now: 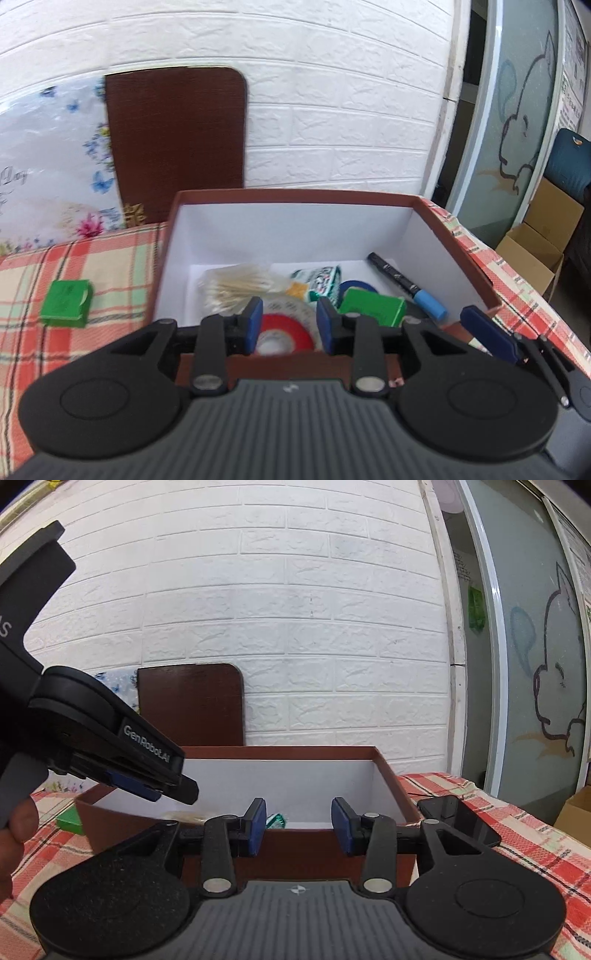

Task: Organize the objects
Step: 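Withdraw the left gripper while the right gripper moves toward the other green box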

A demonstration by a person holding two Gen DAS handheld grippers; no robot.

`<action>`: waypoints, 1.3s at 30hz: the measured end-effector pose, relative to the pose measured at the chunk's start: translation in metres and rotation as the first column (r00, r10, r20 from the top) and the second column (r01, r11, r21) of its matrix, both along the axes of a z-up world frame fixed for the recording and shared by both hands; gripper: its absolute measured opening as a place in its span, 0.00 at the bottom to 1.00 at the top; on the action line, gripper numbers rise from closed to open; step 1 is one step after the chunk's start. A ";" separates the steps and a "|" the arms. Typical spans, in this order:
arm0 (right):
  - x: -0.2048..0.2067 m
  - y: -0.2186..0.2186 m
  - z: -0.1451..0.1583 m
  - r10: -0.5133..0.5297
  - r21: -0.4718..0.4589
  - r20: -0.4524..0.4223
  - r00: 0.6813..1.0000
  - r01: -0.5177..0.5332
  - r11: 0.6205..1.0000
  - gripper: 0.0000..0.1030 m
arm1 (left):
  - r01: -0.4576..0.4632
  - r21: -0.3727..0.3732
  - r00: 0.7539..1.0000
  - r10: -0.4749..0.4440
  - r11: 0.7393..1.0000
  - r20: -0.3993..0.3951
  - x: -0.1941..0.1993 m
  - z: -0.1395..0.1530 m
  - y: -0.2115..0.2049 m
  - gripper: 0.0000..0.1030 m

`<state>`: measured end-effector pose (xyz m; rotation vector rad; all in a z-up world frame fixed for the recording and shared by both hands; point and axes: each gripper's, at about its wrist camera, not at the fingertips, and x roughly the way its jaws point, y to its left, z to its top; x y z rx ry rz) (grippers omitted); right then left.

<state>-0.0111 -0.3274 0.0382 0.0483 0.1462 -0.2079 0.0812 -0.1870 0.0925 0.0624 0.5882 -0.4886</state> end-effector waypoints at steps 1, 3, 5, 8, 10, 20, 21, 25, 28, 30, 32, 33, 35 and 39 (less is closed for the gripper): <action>-0.001 0.005 0.001 0.008 0.000 -0.011 1.000 -0.008 1.000 0.41 | -0.014 0.000 1.000 0.014 1.000 -0.002 -0.002 -0.001 0.008 0.34; -0.002 0.015 0.000 0.037 0.008 -0.044 0.998 -0.037 0.999 0.41 | -0.042 -0.003 0.999 0.042 0.999 0.002 -0.007 -0.002 0.024 0.34; -0.002 0.030 -0.001 0.072 -0.006 -0.072 0.995 -0.073 0.997 0.41 | -0.071 0.002 0.997 0.071 0.997 0.022 -0.012 -0.003 0.039 0.38; -0.002 0.056 -0.004 0.147 -0.036 -0.115 0.982 -0.152 0.988 0.41 | -0.122 -0.004 0.993 0.122 0.993 0.000 -0.013 -0.009 0.067 0.39; -0.002 0.075 -0.005 0.199 -0.061 -0.140 0.970 -0.209 0.976 0.41 | -0.165 -0.006 0.986 0.165 0.986 -0.023 -0.010 -0.016 0.087 0.39; 0.012 0.157 -0.024 0.398 -0.107 -0.296 0.868 -0.444 0.890 0.41 | -0.394 0.091 0.912 0.402 0.915 -0.088 0.025 -0.070 0.197 0.42; 0.016 0.163 -0.027 0.406 -0.104 -0.313 0.858 -0.456 0.884 0.41 | -0.424 0.105 0.897 0.433 0.899 -0.092 0.031 -0.077 0.211 0.42; 0.039 0.186 -0.033 0.417 -0.083 -0.363 0.833 -0.475 0.876 0.43 | -0.534 0.075 0.841 0.538 0.842 -0.052 0.040 -0.103 0.269 0.54; 0.058 0.203 -0.035 0.413 -0.062 -0.376 0.829 -0.468 0.882 0.48 | -0.568 -0.013 0.823 0.568 0.823 -0.024 0.033 -0.106 0.290 0.59; 0.076 0.212 -0.038 0.404 -0.055 -0.382 0.831 -0.457 0.888 0.51 | -0.570 -0.021 0.822 0.569 0.822 -0.012 0.031 -0.106 0.289 0.60; 0.098 0.217 -0.038 0.391 -0.040 -0.385 0.836 -0.439 0.898 0.53 | -0.564 -0.009 0.826 0.564 0.826 0.012 0.029 -0.106 0.281 0.63; 0.110 0.219 -0.037 0.388 -0.029 -0.381 0.839 -0.430 0.902 0.53 | -0.560 -0.007 0.828 0.560 0.828 0.019 0.029 -0.107 0.278 0.64; 0.132 0.224 -0.033 0.380 -0.016 -0.359 0.853 -0.413 0.911 0.59 | -0.557 -0.021 0.830 0.558 0.830 0.019 0.028 -0.107 0.278 0.65; 0.174 0.242 -0.026 0.362 -0.008 -0.299 0.883 -0.382 0.924 0.77 | -0.560 -0.059 0.827 0.562 0.826 0.009 0.029 -0.109 0.283 0.66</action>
